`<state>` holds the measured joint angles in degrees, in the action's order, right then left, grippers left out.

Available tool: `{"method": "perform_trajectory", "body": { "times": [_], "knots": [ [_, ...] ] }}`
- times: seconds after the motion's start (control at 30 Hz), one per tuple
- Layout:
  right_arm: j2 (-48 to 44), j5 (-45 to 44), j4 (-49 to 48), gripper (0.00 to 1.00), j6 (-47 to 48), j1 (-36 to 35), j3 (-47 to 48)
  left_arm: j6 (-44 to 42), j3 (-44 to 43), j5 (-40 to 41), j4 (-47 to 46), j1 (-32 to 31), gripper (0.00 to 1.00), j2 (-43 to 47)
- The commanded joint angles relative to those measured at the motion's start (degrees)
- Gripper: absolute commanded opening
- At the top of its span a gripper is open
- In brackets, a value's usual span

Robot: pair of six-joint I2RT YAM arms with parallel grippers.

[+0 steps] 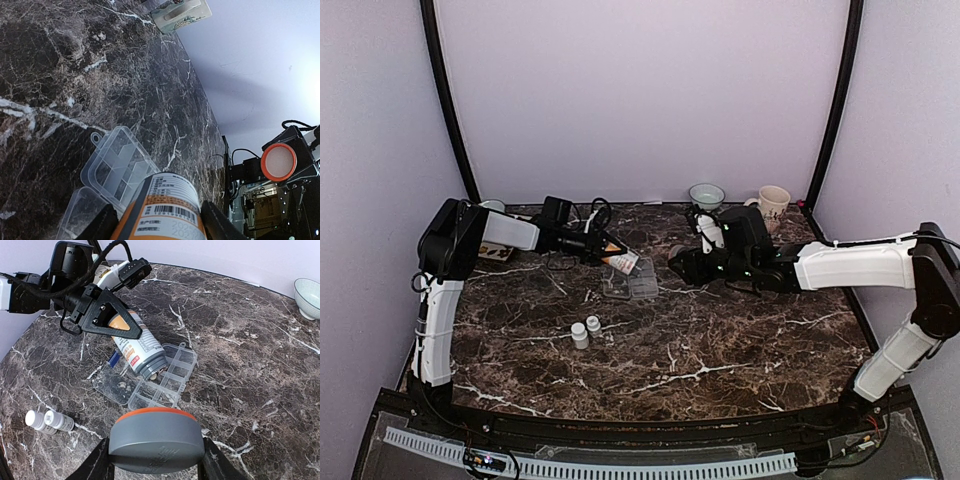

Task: Sort the pills into containers
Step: Pour the pill into the compartment of the pill container.

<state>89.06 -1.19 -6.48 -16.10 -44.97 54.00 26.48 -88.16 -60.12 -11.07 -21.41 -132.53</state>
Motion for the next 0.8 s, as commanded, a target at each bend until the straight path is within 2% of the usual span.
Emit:
{"method": "perform_trajectory", "body": {
  "times": [0.0,0.33,0.77],
  "knots": [
    [0.33,0.49,-2.29,0.39,0.75,0.46,1.29,2.4,-0.3,-1.01,-4.0,-0.04,0.0,2.49],
    [0.94,0.99,-2.32,0.39,0.79,0.52,1.57,-1.94,0.12,1.57,-0.47,0.05,0.0,3.54],
    [0.61,1.14,-1.9,0.39,0.71,0.57,1.56,-2.64,1.6,3.15,-1.33,0.4,0.0,5.19]
  ]
}}
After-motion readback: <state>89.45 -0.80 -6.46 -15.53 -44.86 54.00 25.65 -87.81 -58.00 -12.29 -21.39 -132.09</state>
